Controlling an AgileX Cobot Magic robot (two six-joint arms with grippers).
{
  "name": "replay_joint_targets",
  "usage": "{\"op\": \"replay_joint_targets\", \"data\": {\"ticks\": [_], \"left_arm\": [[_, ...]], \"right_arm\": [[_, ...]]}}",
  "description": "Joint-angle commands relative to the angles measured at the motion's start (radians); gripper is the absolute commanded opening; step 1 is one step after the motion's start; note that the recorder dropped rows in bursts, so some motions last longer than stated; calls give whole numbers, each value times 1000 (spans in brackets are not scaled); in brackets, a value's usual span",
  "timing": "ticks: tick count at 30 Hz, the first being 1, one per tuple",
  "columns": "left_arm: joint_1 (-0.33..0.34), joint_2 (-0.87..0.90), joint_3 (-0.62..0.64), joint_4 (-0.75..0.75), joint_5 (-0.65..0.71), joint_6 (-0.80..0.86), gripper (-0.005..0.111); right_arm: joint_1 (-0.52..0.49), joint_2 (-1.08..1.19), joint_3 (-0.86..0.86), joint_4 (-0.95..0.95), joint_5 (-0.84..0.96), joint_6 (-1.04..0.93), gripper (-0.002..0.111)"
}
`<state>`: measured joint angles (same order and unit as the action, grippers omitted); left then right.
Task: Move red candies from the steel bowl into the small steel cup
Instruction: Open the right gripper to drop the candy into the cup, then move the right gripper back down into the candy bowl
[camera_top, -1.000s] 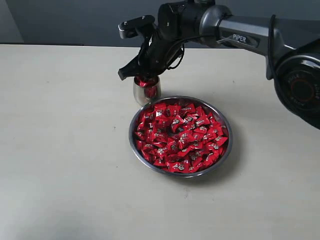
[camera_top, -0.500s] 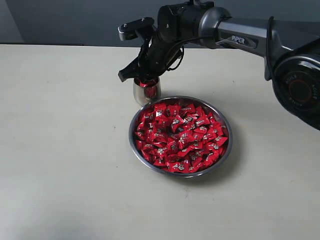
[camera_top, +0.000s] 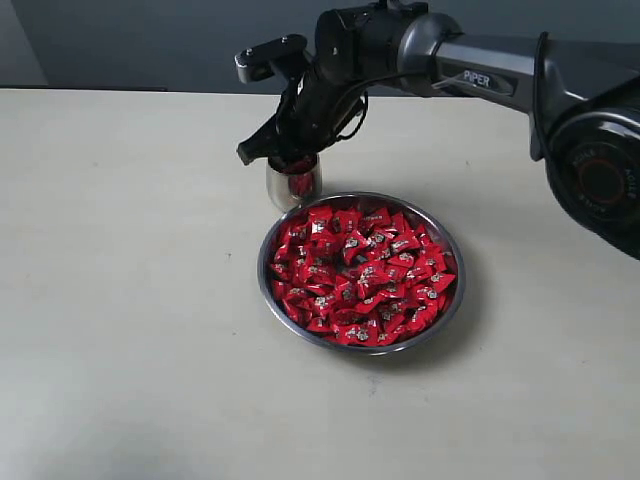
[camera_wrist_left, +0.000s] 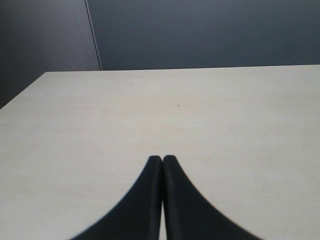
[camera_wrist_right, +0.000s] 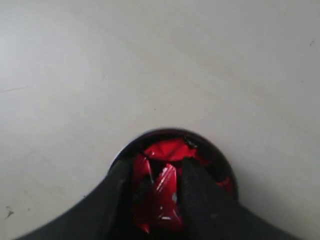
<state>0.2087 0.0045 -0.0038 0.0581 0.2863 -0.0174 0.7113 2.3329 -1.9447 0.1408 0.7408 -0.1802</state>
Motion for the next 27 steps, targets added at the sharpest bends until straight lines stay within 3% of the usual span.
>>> {"op": "replay_joint_targets", "data": {"ticks": [1, 21, 24, 27], "left_arm": [[-5, -4, 4, 6, -2, -3, 0], [-5, -4, 4, 6, -2, -3, 0], [-5, -4, 4, 6, -2, -3, 0], [-5, -4, 4, 6, -2, -3, 0]], "right_arm": [[-3, -26, -5, -8, -6, -6, 33], [-3, -124, -5, -88, 11, -1, 33], [-3, -138, -5, -88, 17, -1, 23], [-3, -142, -5, -88, 19, 5, -1]]}}
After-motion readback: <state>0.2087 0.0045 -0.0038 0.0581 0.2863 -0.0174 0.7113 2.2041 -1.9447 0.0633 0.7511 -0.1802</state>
